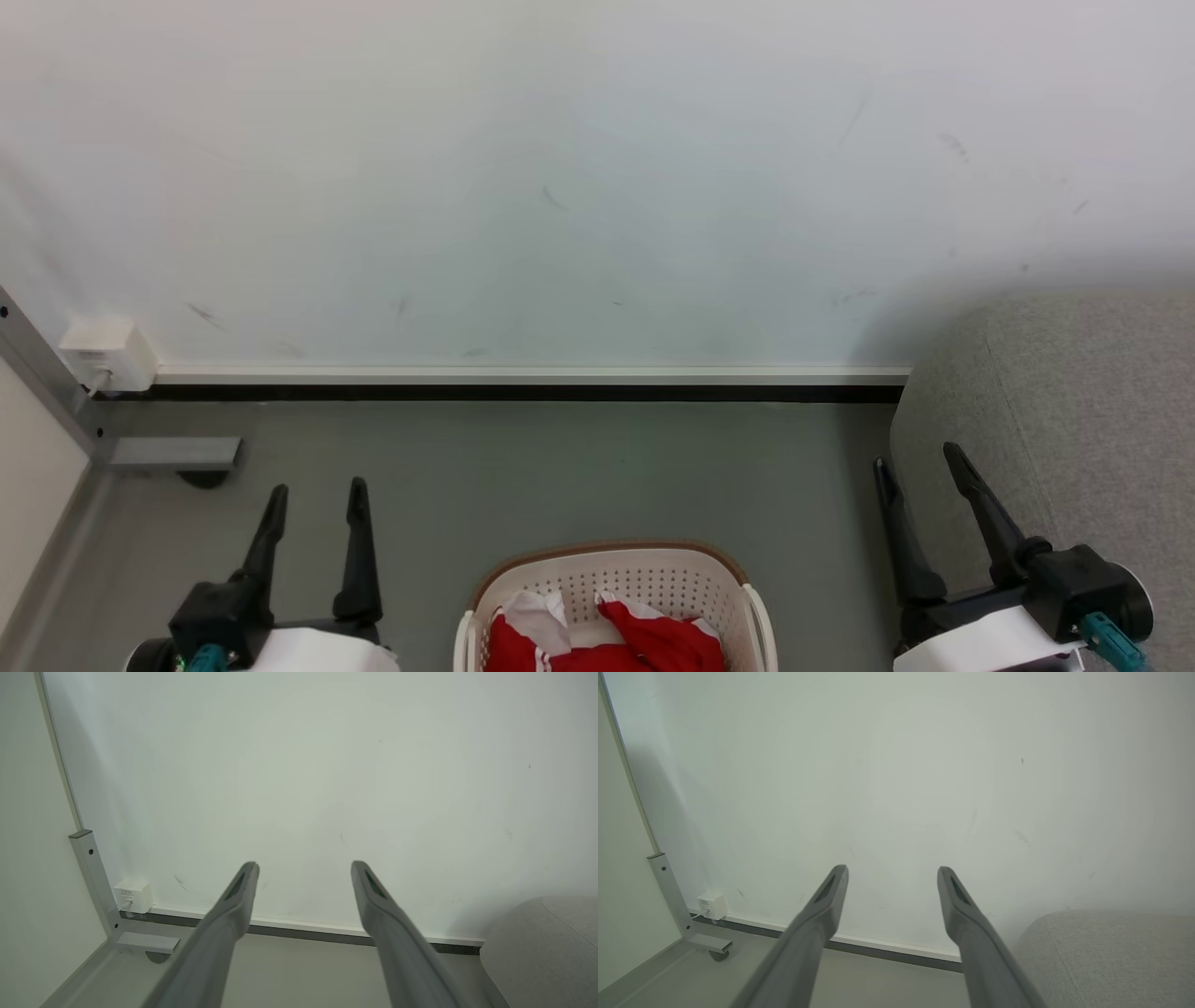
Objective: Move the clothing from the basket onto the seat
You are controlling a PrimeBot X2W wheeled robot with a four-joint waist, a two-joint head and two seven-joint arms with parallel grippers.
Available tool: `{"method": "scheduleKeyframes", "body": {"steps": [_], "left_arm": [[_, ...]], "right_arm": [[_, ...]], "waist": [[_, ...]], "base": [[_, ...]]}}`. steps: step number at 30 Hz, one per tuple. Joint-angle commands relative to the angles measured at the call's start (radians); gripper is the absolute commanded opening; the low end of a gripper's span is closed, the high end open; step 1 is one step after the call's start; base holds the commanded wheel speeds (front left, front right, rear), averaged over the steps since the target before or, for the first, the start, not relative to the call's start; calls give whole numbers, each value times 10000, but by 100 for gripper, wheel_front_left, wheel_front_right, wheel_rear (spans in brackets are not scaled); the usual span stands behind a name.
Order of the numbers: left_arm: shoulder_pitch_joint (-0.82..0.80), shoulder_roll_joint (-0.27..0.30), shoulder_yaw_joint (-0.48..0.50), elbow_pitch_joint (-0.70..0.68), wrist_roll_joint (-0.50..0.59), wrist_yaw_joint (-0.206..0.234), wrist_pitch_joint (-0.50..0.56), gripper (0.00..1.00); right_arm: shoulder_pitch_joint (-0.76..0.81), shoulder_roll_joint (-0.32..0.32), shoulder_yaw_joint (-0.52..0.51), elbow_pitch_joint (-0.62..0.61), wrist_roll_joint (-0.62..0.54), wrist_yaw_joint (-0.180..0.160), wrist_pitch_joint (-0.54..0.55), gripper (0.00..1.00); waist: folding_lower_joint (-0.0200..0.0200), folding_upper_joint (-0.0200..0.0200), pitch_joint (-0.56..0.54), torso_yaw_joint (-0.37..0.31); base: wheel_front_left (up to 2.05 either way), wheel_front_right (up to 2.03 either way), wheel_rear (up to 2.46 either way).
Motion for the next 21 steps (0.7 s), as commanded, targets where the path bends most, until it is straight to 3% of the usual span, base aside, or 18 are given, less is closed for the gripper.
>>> {"method": "scheduleKeyframes", "body": {"steps": [1, 21], "left_arm": [[-4, 73, 8, -54, 236, 43, -44, 100], [-29, 72, 86, 11, 205, -101, -84, 100]], "right_arm": [[-122, -13, 15, -38, -197, -20, -50, 100], [-45, -14, -9, -84, -109, -21, -98, 100]], "waist": [[0, 0, -2, 8], [0, 0, 28, 6]], "base": [[0, 0, 0], [0, 0, 0]]}}
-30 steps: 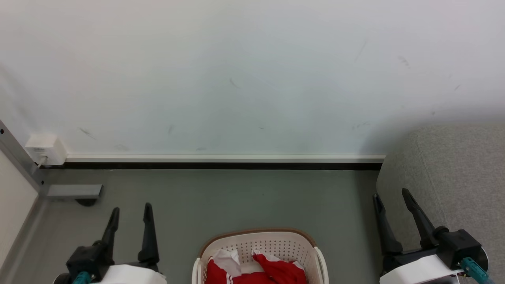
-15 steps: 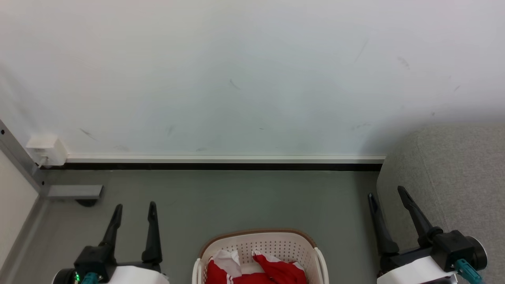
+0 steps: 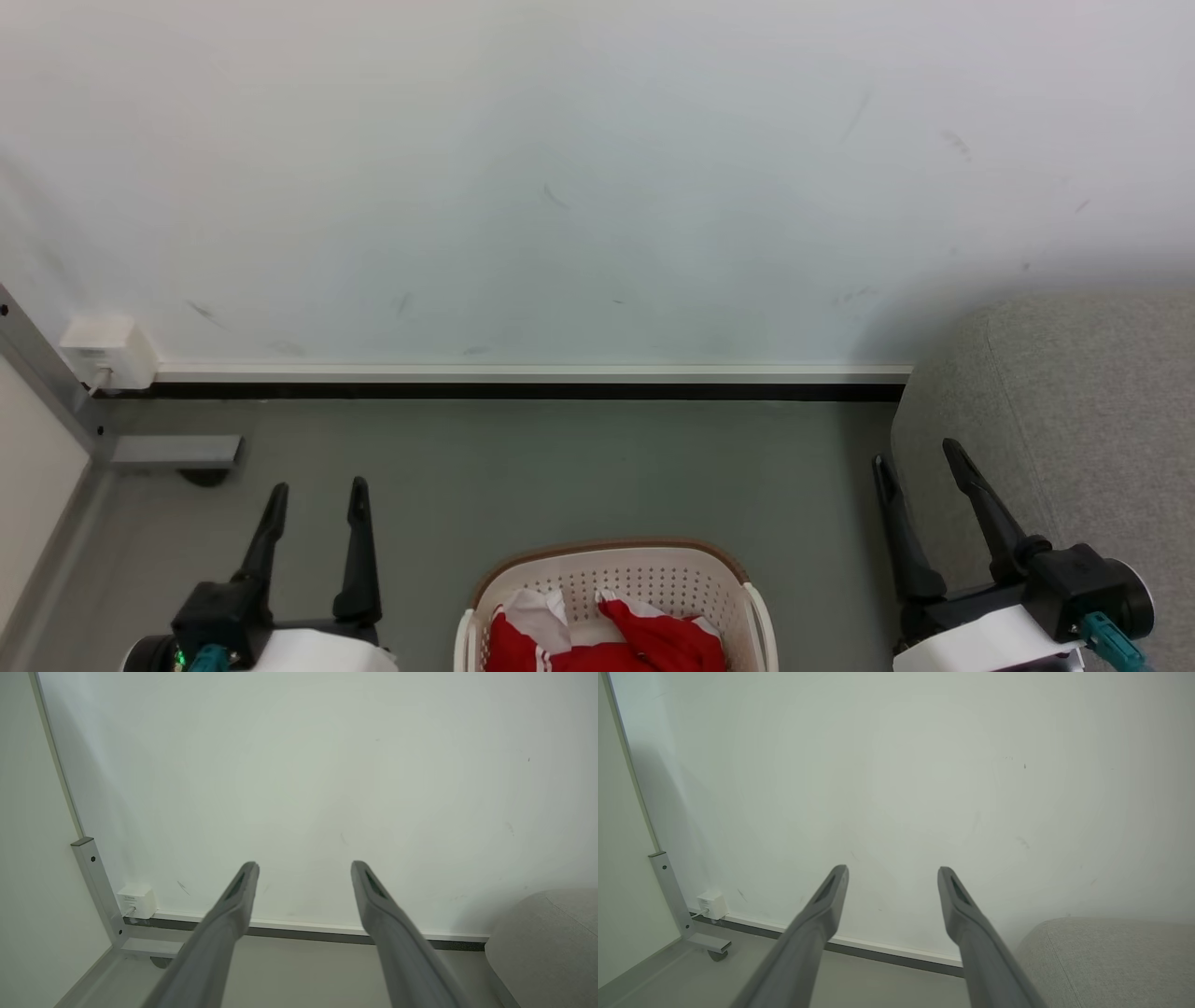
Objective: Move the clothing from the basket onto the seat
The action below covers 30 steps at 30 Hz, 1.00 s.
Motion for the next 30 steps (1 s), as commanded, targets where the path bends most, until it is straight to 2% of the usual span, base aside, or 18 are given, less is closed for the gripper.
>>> {"method": "scheduleKeyframes", "body": {"steps": [1, 19, 30], "left_arm": [[-20, 64, 40, 10, -132, 7, -7, 100], [-140, 63, 48, 11, -226, 40, -7, 100], [-357, 63, 123, 126, -293, -19, -7, 100]], "right_arm": [[-13, -14, -30, -38, 46, -21, -30, 100], [-122, -13, -162, -37, 163, -21, -30, 100], [-353, -13, -207, -369, 172, -21, -18, 100]], "waist": [[0, 0, 3, -9], [0, 0, 168, -67], [0, 0, 756, -534]], "base": [[0, 0, 0], [0, 0, 0], [0, 0, 0]]}}
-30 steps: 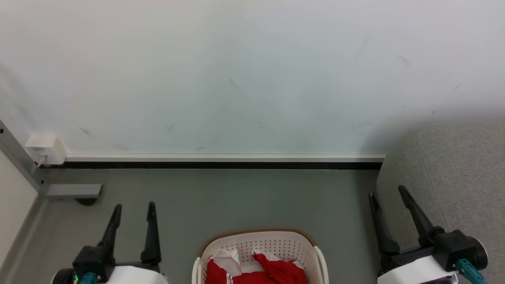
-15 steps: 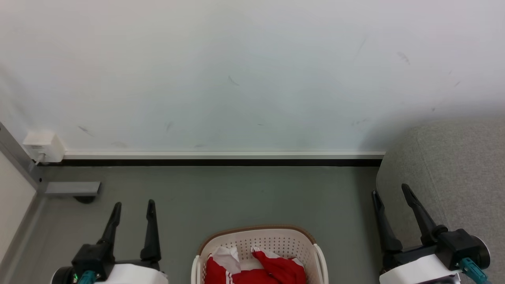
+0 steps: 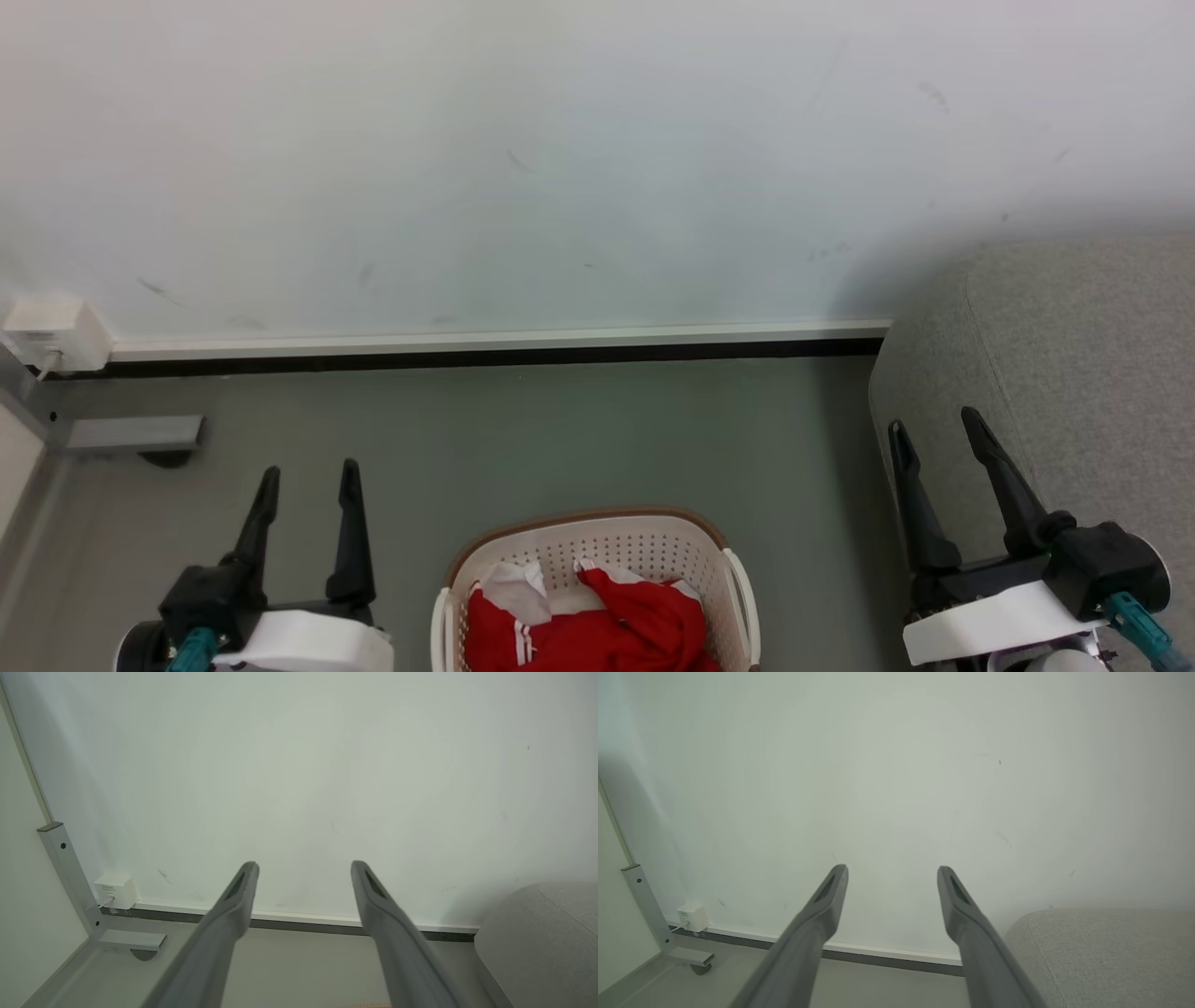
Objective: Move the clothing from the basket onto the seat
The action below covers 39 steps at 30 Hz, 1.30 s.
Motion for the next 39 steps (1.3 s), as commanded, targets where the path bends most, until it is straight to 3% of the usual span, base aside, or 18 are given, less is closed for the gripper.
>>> {"method": "scheduleKeyframes", "body": {"steps": [1, 13, 22, 29, 39], "left_arm": [[-139, 59, 21, 82, -15, -4, -7, 100], [-1197, 59, 132, 275, 125, -389, -7, 100], [-2024, 82, 43, 1018, 210, -1036, -5, 100], [-3107, 243, -297, 3125, 6, -1414, 29, 100], [-5263, 543, -1170, 6490, -151, -1632, 1095, 100]], "right_arm": [[-159, -9, -33, -97, -78, -21, -3, 100], [-772, -11, -121, -816, 43, -21, -1, 100], [-1157, -9, -228, -1472, 292, -21, -1, 100], [-1471, -6, -390, -1854, 464, -21, -1, 100], [-2095, -6, -797, -2382, 566, -21, -1, 100]], "waist": [[0, -1, 261, -179], [0, -1, 1937, -889], [0, -1, 3003, -1370], [0, -1, 3994, -1640], [0, -1, 5384, -2109]], "base": [[0, 0, 0], [0, 0, 0], [0, 0, 0], [0, 0, 0], [0, 0, 0]]}}
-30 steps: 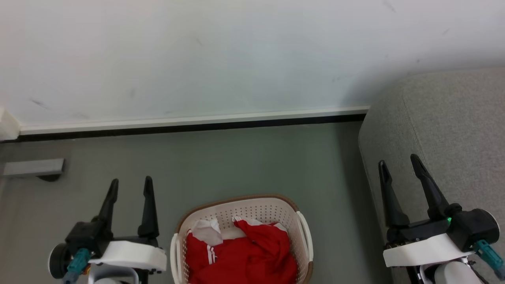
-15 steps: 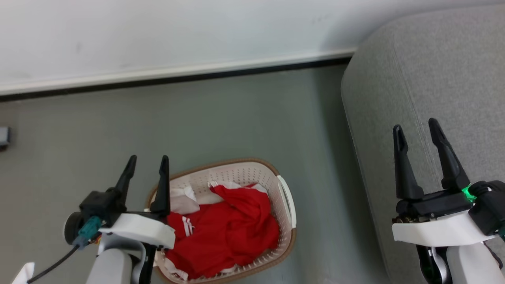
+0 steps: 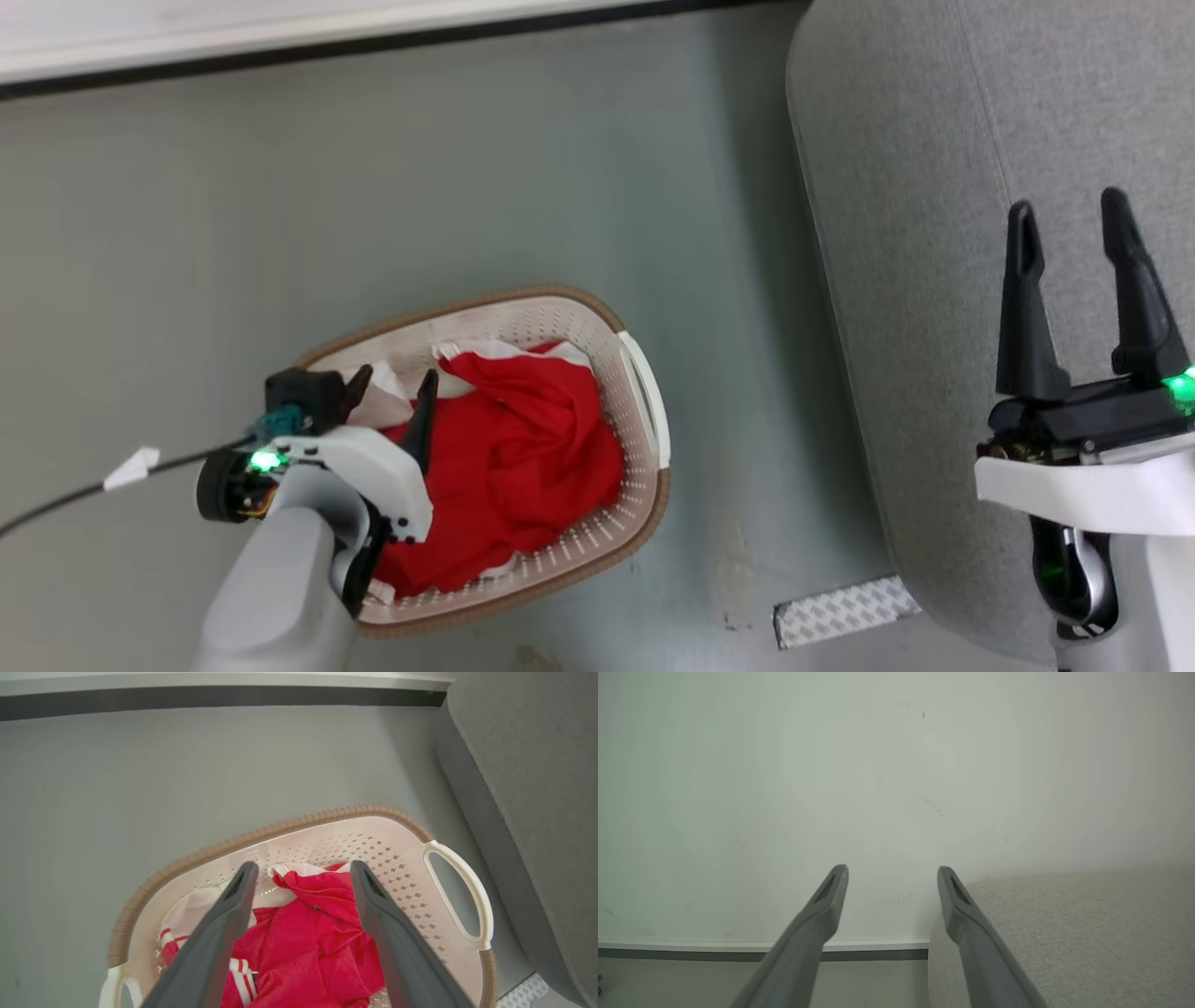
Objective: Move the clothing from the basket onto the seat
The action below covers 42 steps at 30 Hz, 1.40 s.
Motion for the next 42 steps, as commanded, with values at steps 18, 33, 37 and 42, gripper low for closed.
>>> {"method": "scheduleKeyframes", "body": {"steps": [18, 33, 37, 42], "left_arm": [[-2481, 967, -1386, 4011, -62, 139, 2173, 100], [-3578, 1922, -1958, 4583, 378, 472, 3762, 100], [-3647, 1871, -2267, 4636, 491, 340, 4322, 100], [-3598, 1828, -2714, 4699, 688, 134, 5136, 100]], "right_arm": [[-822, 2, 408, -577, 949, -21, 1, 100], [-1207, 5, 663, -866, 1572, -21, 1, 100], [-1186, 3, 585, -903, 1564, -21, 1, 100], [-1144, 3, 520, -891, 1549, -21, 1, 100]], "waist": [[-3, 0, 2271, -1474], [-3, 0, 3835, -2147], [-3, 0, 3941, -2099], [-3, 0, 3960, -2069]], "base": [[0, 0, 0], [0, 0, 0], [0, 0, 0], [0, 0, 0]]}}
